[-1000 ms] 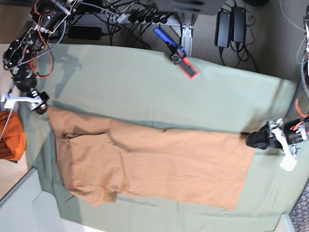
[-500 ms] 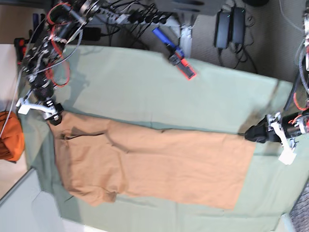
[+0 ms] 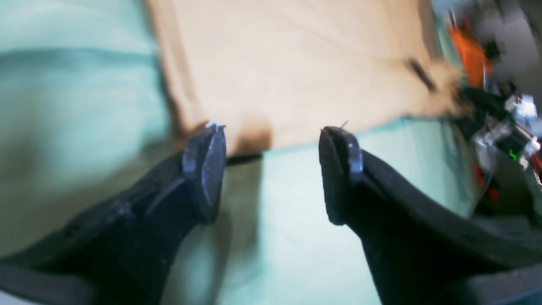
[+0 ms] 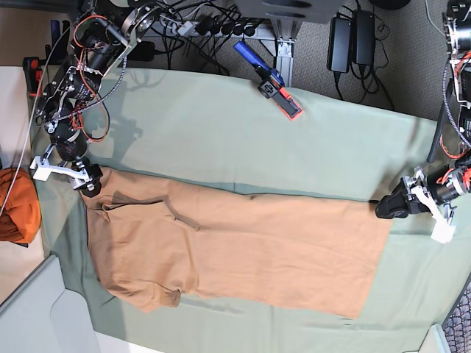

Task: Fold the T-shirt properly
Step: 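Release and regrasp the folded edge with both grippers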

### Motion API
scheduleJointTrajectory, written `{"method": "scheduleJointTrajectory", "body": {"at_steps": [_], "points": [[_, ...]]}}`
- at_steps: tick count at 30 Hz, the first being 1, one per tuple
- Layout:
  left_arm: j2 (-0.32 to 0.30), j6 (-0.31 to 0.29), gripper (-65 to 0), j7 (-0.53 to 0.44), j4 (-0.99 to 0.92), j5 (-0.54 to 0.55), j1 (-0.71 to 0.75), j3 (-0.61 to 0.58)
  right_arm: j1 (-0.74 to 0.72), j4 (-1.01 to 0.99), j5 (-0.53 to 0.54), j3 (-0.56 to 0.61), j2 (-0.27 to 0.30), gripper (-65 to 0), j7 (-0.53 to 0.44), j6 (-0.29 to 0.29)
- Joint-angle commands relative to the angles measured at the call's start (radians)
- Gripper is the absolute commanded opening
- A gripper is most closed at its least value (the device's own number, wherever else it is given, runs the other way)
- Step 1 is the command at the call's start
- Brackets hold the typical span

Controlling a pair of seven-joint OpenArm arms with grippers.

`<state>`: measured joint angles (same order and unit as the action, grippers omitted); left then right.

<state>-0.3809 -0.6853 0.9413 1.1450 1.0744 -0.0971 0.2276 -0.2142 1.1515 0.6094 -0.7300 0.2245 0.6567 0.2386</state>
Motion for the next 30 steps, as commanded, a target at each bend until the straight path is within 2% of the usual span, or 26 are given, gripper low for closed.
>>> {"method": "scheduleJointTrajectory", "body": {"at_steps": [1, 11, 14, 16, 22, 23, 24, 26, 29, 30], "points": [[-0.007, -0.013, -26.3, -0.018, -0.001, 0.009, -0.02, 0.019, -0.021, 0.011, 0.004, 0.0, 0.016, -24.8, 0.004, 0.058], [0.061, -0.013, -26.4, -0.027, -0.015, 0.001, -0.025, 0.027, -0.018, 0.011, 0.004, 0.0, 0.016, -24.8, 0.013, 0.058], [0.077, -0.013, -26.4, -0.052, -0.015, -0.047, -0.035, 0.027, -0.018, 0.011, 0.004, 0.003, 0.016, -24.8, 0.021, 0.058], [0.086, 0.008, -26.4, -0.056, -0.015, -0.063, -0.041, 0.027, -0.015, 0.011, 0.004, 0.01, 0.016, -24.8, 0.021, 0.058], [0.113, 0.011, -26.4, -0.079, -0.015, -0.089, -0.051, 0.027, -0.013, 0.011, 0.003, 0.031, 0.016, -24.8, 0.021, 0.058], [0.12, 0.036, -26.6, -0.09, -0.015, -0.12, -0.056, 0.027, -0.012, 0.011, 0.003, 0.034, 0.016, -24.8, 0.021, 0.058], [0.127, 0.079, -28.0, -0.104, -0.015, -0.156, -0.06, 0.027, -0.011, 0.011, 0.003, 0.037, 0.016, -24.8, 0.022, 0.058], [0.137, 0.124, -36.7, -0.132, -0.015, -0.219, -0.067, 0.027, -0.01, 0.011, 0.004, 0.043, 0.016, -24.8, 0.026, 0.058], [0.146, 0.124, -53.1, -0.137, -0.015, -0.247, -0.076, 0.027, -0.01, 0.011, 0.004, 0.046, 0.016, -25.3, 0.025, 0.058], [0.146, 0.124, -56.6, -0.137, -0.015, -0.251, -0.078, 0.027, -0.01, 0.011, 0.003, 0.046, 0.016, -28.6, 0.024, 0.058]]}}
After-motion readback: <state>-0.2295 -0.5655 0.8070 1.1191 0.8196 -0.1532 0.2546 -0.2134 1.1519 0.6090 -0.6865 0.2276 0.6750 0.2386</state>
